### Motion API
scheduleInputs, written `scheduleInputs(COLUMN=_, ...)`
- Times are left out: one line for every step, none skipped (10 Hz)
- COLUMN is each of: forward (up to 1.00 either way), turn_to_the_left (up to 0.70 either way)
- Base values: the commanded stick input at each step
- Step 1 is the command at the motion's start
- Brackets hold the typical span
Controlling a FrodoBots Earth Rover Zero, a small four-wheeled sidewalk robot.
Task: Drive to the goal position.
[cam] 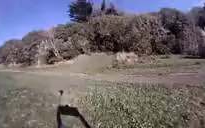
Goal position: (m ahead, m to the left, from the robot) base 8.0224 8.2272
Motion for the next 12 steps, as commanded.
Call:
scheduleInputs(forward=0.70, turn_to_the_left=0.02)
scheduleInputs(forward=0.70, turn_to_the_left=0.02)
scheduleInputs(forward=0.70, turn_to_the_left=0.02)
scheduleInputs(forward=0.70, turn_to_the_left=0.02)
scheduleInputs(forward=0.70, turn_to_the_left=0.02)
scheduleInputs(forward=0.70, turn_to_the_left=0.02)
scheduleInputs(forward=0.70, turn_to_the_left=0.02)
scheduleInputs(forward=0.70, turn_to_the_left=0.02)
scheduleInputs(forward=0.70, turn_to_the_left=0.02)
scheduleInputs(forward=0.70, turn_to_the_left=0.02)
scheduleInputs(forward=0.70, turn_to_the_left=0.02)
scheduleInputs(forward=0.70, turn_to_the_left=0.02)
